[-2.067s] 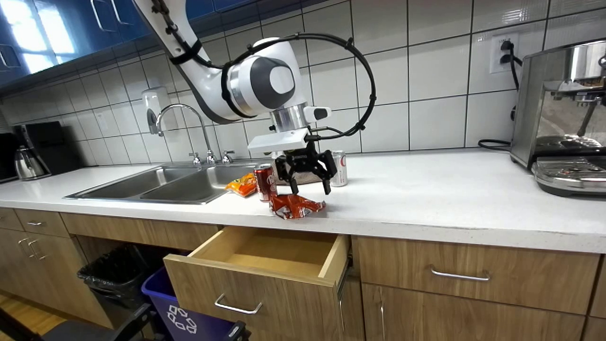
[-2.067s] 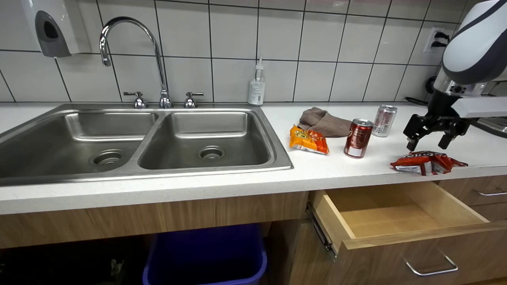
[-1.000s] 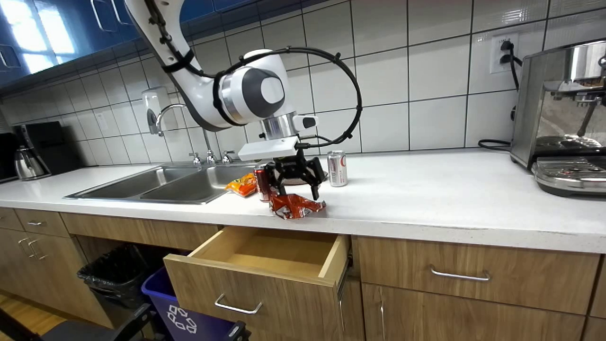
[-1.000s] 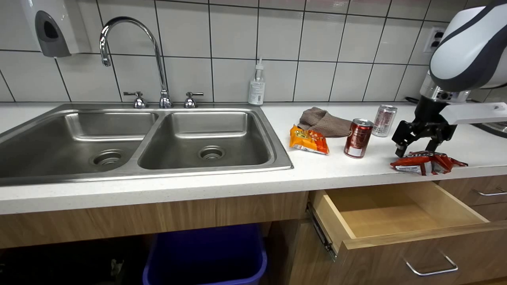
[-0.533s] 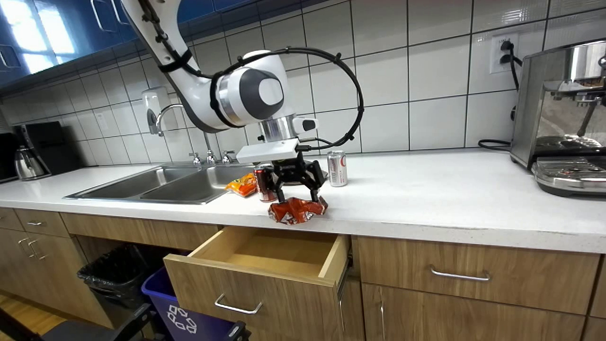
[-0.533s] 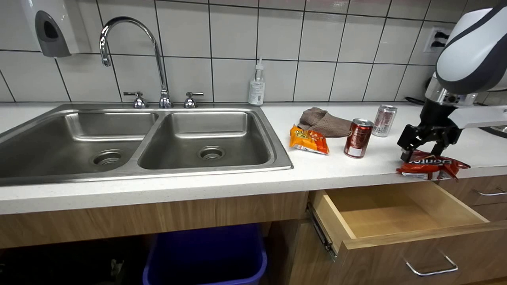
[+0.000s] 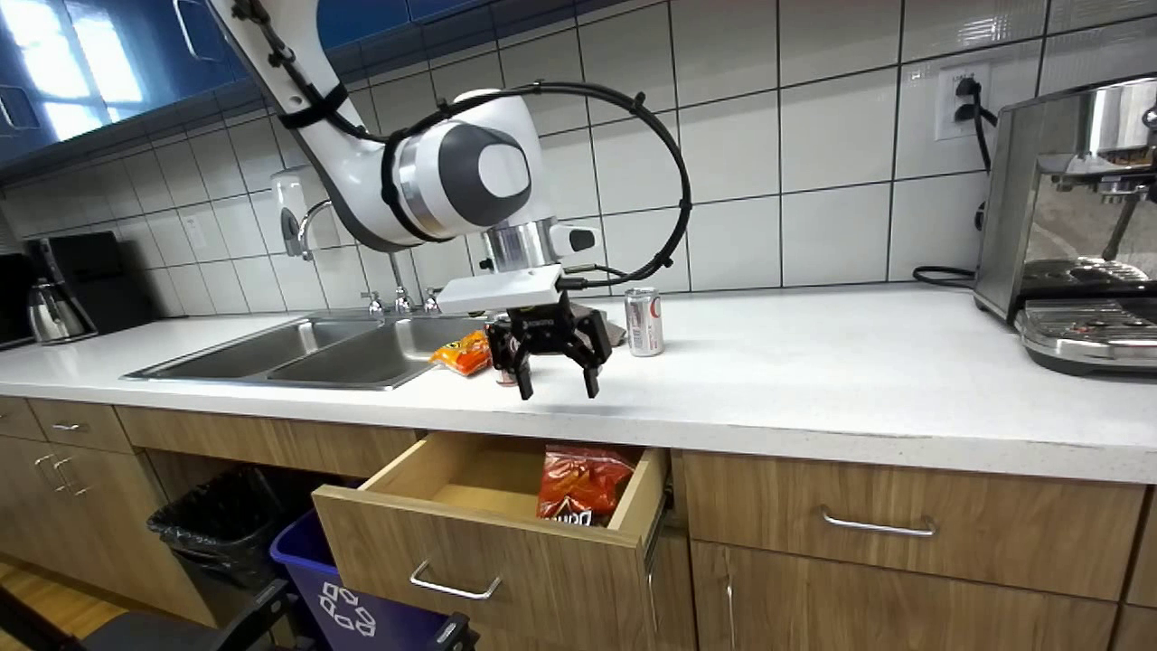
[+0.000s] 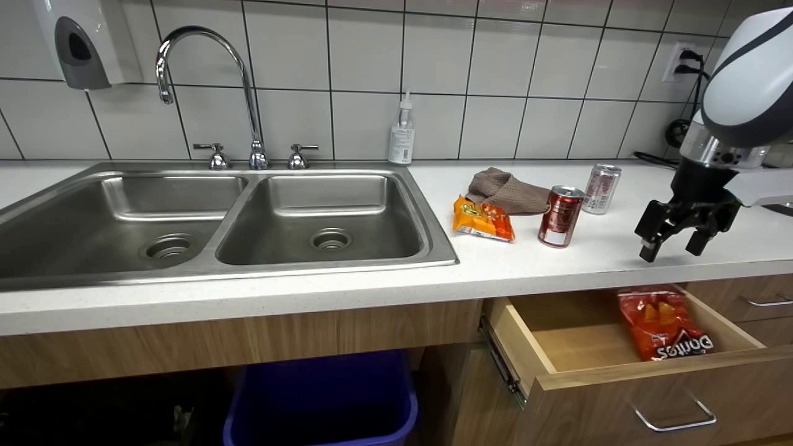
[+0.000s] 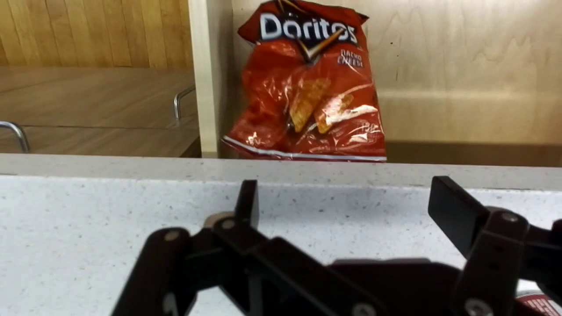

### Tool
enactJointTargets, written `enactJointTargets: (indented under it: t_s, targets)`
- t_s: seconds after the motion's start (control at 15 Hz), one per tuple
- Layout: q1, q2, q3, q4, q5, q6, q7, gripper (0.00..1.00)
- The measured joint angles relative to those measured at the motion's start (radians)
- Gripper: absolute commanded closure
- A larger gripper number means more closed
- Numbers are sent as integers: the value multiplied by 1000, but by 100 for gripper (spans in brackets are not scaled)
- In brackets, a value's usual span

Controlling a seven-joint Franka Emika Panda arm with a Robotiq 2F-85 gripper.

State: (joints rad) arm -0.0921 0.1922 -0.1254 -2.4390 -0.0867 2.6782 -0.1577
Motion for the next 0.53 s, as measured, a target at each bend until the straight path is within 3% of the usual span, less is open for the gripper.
enactJointTargets:
  t_s: [0.53]
  targets:
    - [0,-36,0,-27,1,-15,-1,0]
